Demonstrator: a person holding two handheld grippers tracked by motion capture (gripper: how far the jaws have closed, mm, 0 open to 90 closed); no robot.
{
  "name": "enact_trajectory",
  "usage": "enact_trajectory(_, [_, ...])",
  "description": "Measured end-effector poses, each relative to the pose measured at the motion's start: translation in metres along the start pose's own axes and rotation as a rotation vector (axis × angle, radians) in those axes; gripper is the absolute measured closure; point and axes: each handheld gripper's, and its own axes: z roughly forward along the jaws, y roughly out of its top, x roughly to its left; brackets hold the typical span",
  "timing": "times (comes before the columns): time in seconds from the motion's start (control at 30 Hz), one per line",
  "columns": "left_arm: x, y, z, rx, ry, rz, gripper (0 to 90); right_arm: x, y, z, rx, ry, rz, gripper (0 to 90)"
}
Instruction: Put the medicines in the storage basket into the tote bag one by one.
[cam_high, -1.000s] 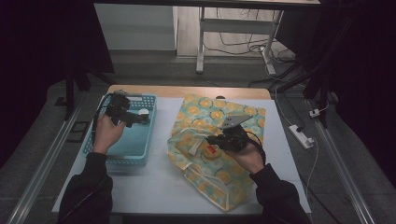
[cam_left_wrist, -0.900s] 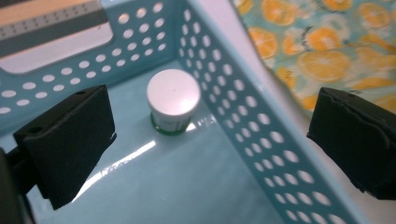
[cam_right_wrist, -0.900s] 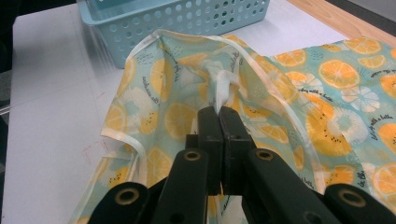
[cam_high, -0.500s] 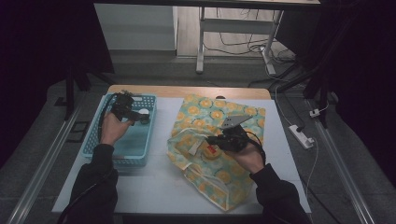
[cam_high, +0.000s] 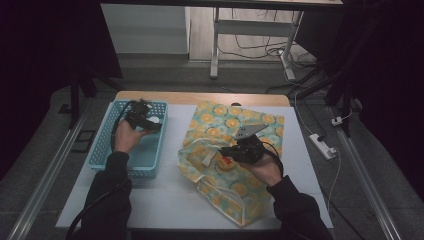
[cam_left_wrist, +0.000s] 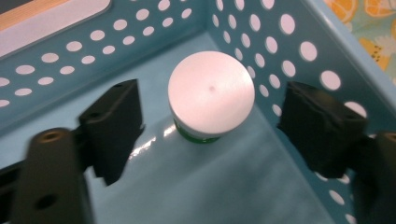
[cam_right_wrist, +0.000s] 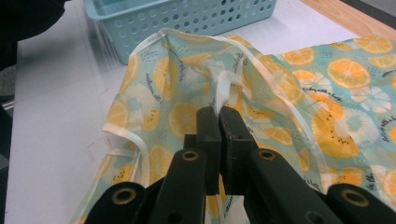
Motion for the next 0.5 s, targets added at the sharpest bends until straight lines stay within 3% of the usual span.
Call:
enact_trajectory(0.2, [-0.0003,0.0022,-0.0001,-0.001,-0.003,-0.023,49.1,0.0014,-0.0002,0.0028,0.009,0.005,-0.004,88.0])
enact_trajectory(0.5, [-0.0013,0.0017,-0.0033,0.0,-0.015,-0.046,49.7,0.0008,0.0,0.0012,0.005,0.002,-0.004,88.0])
